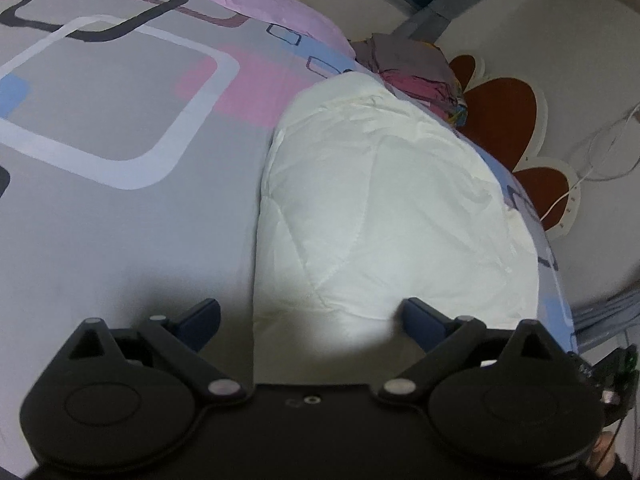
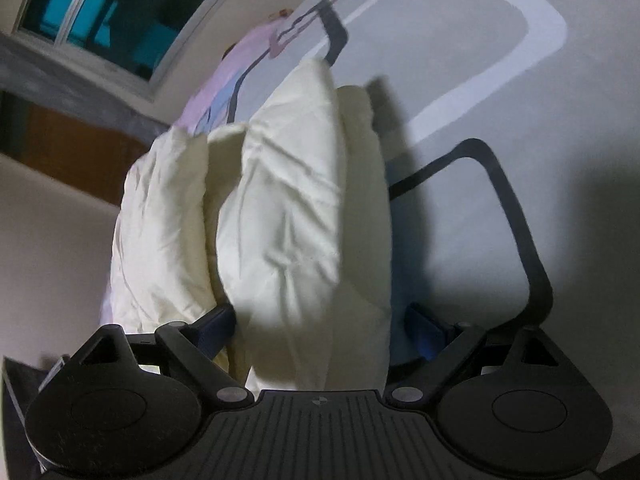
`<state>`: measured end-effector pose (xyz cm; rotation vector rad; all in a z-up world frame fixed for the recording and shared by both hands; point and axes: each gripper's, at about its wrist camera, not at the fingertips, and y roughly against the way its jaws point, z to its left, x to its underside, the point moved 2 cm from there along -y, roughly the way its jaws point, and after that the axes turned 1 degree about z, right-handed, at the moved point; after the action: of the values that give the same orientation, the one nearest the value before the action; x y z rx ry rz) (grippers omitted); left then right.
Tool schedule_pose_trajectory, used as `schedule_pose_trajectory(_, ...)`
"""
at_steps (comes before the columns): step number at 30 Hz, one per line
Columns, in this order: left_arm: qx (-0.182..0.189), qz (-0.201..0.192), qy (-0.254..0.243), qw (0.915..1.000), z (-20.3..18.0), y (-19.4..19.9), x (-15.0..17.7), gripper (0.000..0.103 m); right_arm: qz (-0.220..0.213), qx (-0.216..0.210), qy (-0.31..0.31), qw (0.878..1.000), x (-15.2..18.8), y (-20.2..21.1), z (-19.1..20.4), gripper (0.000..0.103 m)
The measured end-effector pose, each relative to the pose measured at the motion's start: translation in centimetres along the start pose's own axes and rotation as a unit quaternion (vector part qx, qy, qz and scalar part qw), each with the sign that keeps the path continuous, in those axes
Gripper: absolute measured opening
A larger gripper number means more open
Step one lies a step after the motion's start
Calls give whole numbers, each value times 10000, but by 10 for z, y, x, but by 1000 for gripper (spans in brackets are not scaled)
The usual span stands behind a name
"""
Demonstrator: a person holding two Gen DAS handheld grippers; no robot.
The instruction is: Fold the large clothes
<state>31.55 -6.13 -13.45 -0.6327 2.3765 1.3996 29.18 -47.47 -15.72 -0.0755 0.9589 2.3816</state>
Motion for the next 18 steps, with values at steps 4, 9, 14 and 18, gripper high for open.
schedule_pose_trajectory(4,337,205,-183,9991,-7,-6,-2,91,67,-152,-6,9999,-4,-4,-4,80)
schedule_pose_trajectory(9,419,410,-398,9975,-12,-14,-3,92,232,-453,-191,9985,-4,-12,-3,69)
schedule_pose_trajectory(14,275,369,-636,9969,-21,-17,-1,86,392,-575,-75,9975,-6,-18,-3,57)
schedule_pose_trajectory(18,147,267,-902,9955,-27,-15,2,79,462,-605,-17,9971,-10,-23,-5,54)
